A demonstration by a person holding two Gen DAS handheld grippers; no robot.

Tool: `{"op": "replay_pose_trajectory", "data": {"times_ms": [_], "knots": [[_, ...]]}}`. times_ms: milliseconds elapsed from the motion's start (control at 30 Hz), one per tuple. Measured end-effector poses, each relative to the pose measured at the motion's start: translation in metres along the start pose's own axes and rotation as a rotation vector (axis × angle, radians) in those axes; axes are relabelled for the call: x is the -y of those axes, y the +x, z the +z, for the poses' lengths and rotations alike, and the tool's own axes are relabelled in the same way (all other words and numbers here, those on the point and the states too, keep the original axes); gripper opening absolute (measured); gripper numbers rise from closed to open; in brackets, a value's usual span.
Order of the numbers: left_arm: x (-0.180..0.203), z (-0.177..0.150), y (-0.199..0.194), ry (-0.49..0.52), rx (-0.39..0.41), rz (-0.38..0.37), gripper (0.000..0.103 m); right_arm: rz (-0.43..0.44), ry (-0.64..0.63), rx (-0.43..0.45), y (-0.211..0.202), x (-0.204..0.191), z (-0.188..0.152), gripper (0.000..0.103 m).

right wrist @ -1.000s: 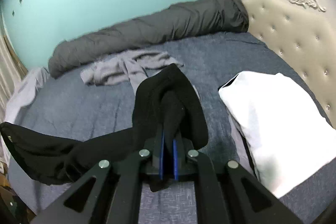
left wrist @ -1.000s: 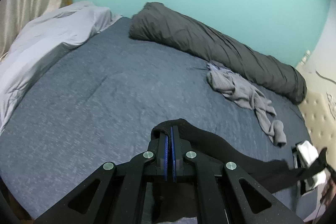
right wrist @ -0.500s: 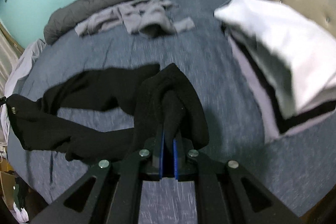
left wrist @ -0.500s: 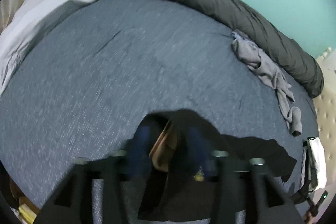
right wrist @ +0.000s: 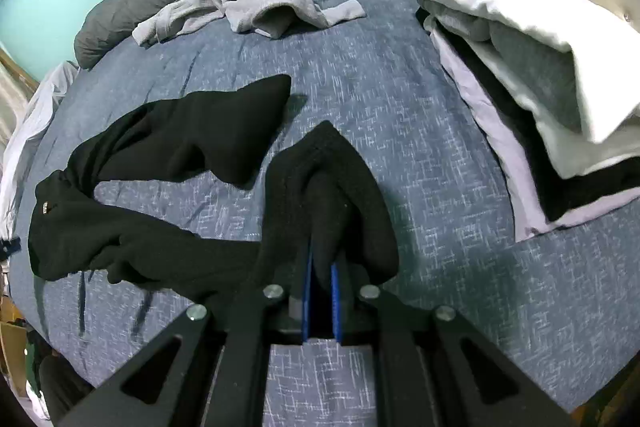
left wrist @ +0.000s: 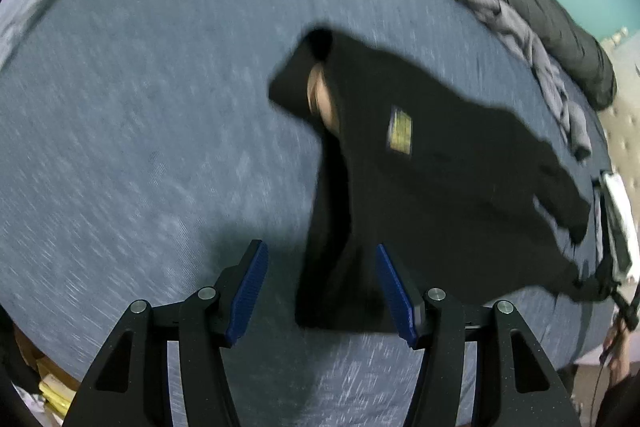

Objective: Fold clothes

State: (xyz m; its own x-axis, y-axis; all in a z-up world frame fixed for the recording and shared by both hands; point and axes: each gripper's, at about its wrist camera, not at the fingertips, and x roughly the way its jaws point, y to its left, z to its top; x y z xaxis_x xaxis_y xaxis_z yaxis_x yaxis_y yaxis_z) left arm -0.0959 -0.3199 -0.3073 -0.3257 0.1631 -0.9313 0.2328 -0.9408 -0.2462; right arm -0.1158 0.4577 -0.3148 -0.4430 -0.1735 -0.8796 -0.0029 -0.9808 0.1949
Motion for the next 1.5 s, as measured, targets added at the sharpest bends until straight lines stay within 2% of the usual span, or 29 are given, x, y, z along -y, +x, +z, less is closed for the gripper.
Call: {"op": "replay_pose_trajectory", "data": {"times_ms": [233, 267, 300, 367, 467, 667, 867, 1133, 1167, 1233, 1300, 1333, 1367, 1500], "knots": [[0.006, -0.022, 0.016, 0.018, 0.016, -0.059, 0.060, 0.004, 0.010, -0.007, 0.002, 0.001, -0.007, 0.010], [0.006, -0.024, 0.018, 0.022, 0.017, -0.059, 0.054, 0.004, 0.011, -0.008, 0.002, 0.001, -0.008, 0.010], [0.007, -0.025, 0.019, 0.025, 0.017, -0.063, 0.038, 0.005, 0.013, -0.009, 0.002, 0.002, -0.009, 0.010], [0.008, -0.026, 0.020, 0.032, 0.018, -0.061, 0.018, 0.006, 0.024, -0.006, 0.002, 0.003, -0.012, 0.010], [0.010, -0.029, 0.016, 0.053, 0.034, -0.054, 0.005, 0.013, 0.029, -0.002, 0.002, 0.005, -0.016, 0.010], [0.011, -0.026, -0.005, 0.089, 0.098, -0.043, 0.003, 0.011, 0.034, -0.011, 0.000, 0.011, -0.026, 0.010], [-0.002, -0.019, -0.025, 0.067, 0.151, -0.050, 0.003, 0.002, 0.024, -0.042, -0.005, 0.022, -0.043, 0.019], [-0.013, -0.018, -0.028, 0.044, 0.156, -0.040, 0.003, -0.040, 0.128, 0.088, -0.052, 0.048, -0.044, 0.036], [-0.012, -0.020, -0.028, 0.046, 0.156, -0.037, 0.003, -0.040, 0.136, 0.095, -0.055, 0.049, -0.041, 0.041], [-0.009, -0.021, -0.029, 0.050, 0.155, -0.032, 0.003, -0.033, 0.149, 0.104, -0.057, 0.049, -0.033, 0.043], [-0.007, -0.021, -0.029, 0.053, 0.154, -0.028, 0.003, -0.016, 0.153, 0.084, -0.052, 0.044, -0.025, 0.045], [-0.006, -0.022, -0.030, 0.054, 0.154, -0.026, 0.003, -0.005, 0.155, 0.062, -0.046, 0.041, -0.020, 0.052], [-0.005, -0.022, -0.030, 0.055, 0.153, -0.024, 0.003, 0.005, 0.158, 0.037, -0.040, 0.037, -0.016, 0.054], [-0.006, -0.023, -0.028, 0.056, 0.144, -0.018, 0.003, -0.014, 0.141, -0.026, -0.016, 0.021, -0.005, 0.054]]}}
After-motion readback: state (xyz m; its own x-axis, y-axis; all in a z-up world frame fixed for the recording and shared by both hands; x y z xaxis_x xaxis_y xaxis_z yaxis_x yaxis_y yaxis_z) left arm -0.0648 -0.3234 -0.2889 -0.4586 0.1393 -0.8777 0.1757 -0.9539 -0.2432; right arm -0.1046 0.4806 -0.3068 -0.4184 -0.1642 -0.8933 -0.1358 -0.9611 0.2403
